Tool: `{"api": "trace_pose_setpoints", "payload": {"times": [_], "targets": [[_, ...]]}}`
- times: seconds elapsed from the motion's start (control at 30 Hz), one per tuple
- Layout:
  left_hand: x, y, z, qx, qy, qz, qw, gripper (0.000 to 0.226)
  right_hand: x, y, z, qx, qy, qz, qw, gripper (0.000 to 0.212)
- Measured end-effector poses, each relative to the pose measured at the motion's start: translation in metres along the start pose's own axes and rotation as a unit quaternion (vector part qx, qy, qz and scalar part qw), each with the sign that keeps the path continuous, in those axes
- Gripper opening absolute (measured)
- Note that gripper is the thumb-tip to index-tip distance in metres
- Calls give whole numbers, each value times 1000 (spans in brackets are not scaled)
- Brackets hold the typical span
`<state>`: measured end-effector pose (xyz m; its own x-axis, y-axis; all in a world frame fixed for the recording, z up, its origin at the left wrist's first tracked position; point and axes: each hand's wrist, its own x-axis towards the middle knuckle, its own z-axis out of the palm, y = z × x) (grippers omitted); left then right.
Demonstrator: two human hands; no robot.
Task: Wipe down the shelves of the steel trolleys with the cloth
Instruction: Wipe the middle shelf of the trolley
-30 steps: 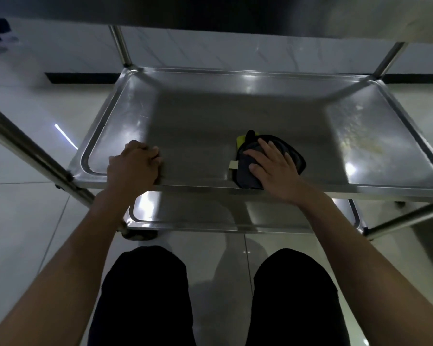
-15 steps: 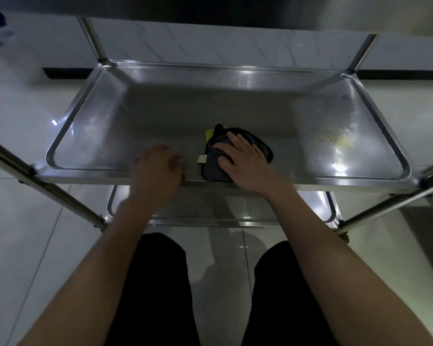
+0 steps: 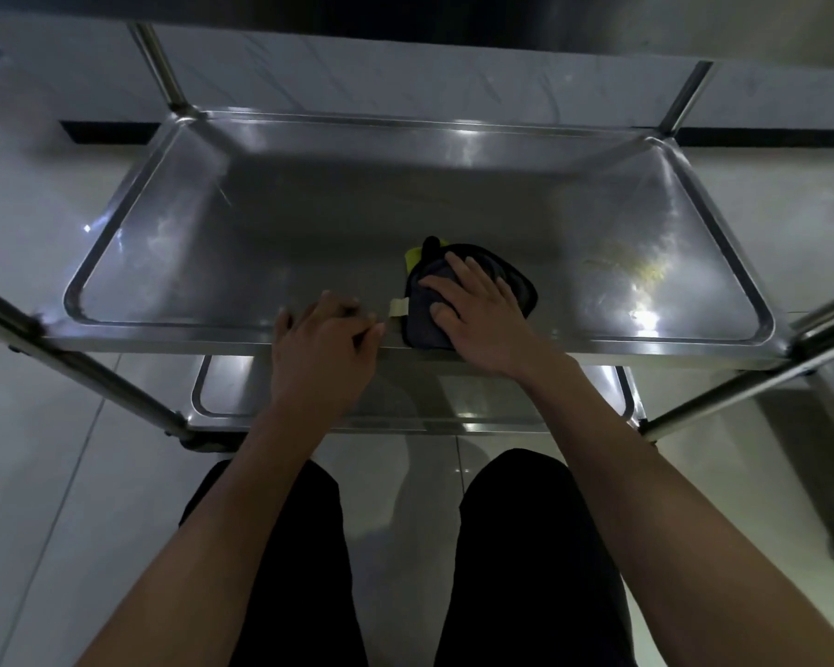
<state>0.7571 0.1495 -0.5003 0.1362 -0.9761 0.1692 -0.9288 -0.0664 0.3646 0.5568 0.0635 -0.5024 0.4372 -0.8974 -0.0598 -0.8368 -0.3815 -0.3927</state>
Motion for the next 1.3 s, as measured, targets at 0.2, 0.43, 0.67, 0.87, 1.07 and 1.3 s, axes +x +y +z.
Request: {"api": "trace_pose_setpoints", "payload": {"times": [0.2,0.43,0.67,0.87,1.07,1.3], "targets": [[-4,-9,-2,-5,25,-3,1000,26,-3,-12,3,6,20,-3,1000,46],[4,0,2,19,32,-26,999,30,-13,1,-9,45,71,5,996,44],[2,89,31,20,-8,78,997,27,-35,52,-34,51,62,36,996,45],[2,92,45,39,24,57,997,29,-72,129,-69,67,91,100,989,44],[9,98,49,68,51,55,995,30,-103,199,-98,29,139,224,964,46],[9,94,58,54,98,78,991,33,-104,210,-97,-16,135,242,961,49]]}}
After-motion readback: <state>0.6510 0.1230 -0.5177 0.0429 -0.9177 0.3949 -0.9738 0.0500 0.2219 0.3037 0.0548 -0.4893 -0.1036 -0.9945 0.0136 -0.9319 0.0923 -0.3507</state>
